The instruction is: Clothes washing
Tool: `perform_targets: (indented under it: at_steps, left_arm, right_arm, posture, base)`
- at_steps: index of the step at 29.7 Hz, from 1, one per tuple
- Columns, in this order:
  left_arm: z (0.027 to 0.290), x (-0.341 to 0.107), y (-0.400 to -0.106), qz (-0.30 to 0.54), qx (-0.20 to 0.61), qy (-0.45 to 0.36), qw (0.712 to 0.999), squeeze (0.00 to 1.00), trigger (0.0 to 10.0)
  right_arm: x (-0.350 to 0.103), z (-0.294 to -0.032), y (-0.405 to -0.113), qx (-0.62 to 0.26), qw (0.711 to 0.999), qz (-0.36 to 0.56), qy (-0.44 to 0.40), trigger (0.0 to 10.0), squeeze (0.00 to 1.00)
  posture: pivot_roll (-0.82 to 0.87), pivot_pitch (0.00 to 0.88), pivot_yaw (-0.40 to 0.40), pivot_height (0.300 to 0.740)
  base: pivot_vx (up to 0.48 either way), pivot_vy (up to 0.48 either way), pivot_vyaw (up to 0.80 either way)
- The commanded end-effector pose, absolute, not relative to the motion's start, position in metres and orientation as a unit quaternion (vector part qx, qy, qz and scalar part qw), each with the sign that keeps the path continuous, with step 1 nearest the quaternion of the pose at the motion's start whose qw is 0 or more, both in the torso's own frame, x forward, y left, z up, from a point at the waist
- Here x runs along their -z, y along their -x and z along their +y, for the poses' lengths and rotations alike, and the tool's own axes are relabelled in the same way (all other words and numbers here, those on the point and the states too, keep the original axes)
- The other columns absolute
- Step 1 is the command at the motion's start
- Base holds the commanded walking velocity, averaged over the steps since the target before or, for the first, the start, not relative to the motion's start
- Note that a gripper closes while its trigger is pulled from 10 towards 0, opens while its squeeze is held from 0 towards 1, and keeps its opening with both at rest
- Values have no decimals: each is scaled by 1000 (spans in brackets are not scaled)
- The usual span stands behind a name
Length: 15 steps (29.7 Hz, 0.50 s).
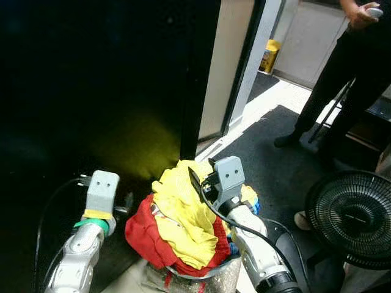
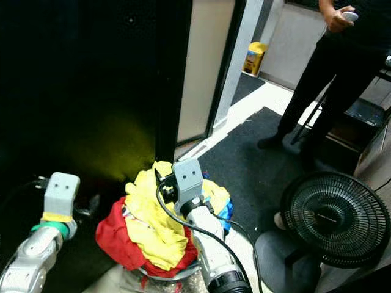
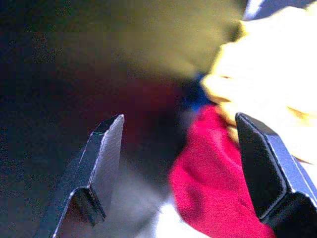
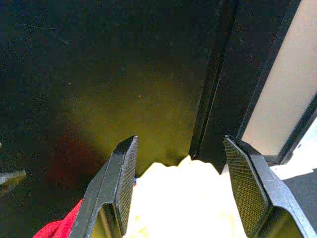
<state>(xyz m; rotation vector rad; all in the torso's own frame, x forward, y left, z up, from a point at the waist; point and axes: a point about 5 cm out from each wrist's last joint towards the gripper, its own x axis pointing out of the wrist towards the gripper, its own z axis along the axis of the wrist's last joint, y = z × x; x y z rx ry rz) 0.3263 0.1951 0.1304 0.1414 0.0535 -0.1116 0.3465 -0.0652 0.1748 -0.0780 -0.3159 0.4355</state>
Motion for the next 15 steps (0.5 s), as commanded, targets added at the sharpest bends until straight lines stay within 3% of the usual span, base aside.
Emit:
perform_targets:
  at_steps: [1, 8, 15]
  left_arm:
    - [186, -117, -320, 54, 100, -71, 991, 0, 10000]
    - [173, -114, -320, 54, 124, -93, 986, 0, 10000]
    - [159, -107, -320, 59, 140, -104, 983, 0, 10000]
  right_arm:
    - [-167, -71, -345, -206, 968, -140, 28, 10000, 0]
    - [-164, -80, -347, -183, 974, -129, 22, 10000, 0]
    - [-161, -86, -349, -170, 977, -123, 33, 10000, 0]
  posture:
    - [16, 189, -8, 740]
    - [7, 193, 3, 740]
    - [5, 213, 8, 740]
  base:
    - [0, 0, 0]
    - [0, 0, -686]
    - [0, 0, 0]
